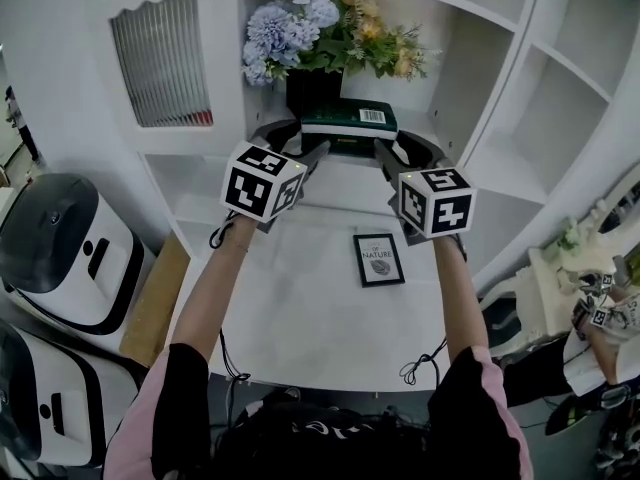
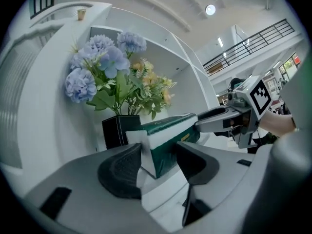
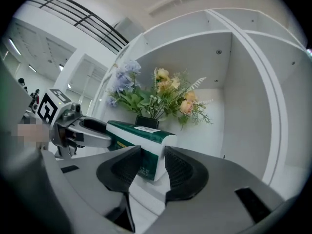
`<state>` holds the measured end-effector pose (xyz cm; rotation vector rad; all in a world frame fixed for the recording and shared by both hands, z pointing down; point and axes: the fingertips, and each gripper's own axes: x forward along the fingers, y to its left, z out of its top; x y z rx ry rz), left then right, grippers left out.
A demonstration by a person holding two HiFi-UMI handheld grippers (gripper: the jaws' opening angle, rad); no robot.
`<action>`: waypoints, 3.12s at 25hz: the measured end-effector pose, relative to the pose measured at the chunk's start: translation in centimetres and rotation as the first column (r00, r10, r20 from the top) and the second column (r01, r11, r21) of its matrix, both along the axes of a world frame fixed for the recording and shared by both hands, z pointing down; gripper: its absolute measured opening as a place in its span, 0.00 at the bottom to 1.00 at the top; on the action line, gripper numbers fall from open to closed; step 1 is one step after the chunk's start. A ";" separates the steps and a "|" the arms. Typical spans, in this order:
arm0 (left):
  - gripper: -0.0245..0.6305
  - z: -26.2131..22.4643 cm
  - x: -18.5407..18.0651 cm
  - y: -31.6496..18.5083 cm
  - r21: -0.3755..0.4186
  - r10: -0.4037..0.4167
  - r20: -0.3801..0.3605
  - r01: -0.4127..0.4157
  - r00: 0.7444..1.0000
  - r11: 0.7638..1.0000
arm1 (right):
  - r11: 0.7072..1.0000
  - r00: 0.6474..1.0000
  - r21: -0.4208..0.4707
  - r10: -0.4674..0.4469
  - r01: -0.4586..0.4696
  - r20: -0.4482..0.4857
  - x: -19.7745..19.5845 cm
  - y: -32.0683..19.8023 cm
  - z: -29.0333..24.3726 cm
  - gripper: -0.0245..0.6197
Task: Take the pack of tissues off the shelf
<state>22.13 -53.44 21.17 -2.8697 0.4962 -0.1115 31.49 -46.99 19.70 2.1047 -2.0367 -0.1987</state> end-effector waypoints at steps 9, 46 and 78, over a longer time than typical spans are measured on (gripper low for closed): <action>0.40 0.7 -3.8 6.8 0.062 0.010 -0.109 -0.003 0.994 0.998 | 0.992 0.999 0.127 -0.001 0.006 -0.041 -3.7 7.1 0.6 0.30; 0.40 17.2 -14.8 29.7 -0.057 -0.234 -0.007 0.233 0.972 0.971 | 0.975 0.969 -0.020 -0.217 0.221 0.114 -13.1 27.6 17.9 0.30; 0.40 19.7 -34.2 40.2 -0.089 -0.092 -0.032 0.089 0.995 0.992 | 0.996 0.989 -0.051 -0.071 0.079 0.132 -33.2 39.5 20.4 0.29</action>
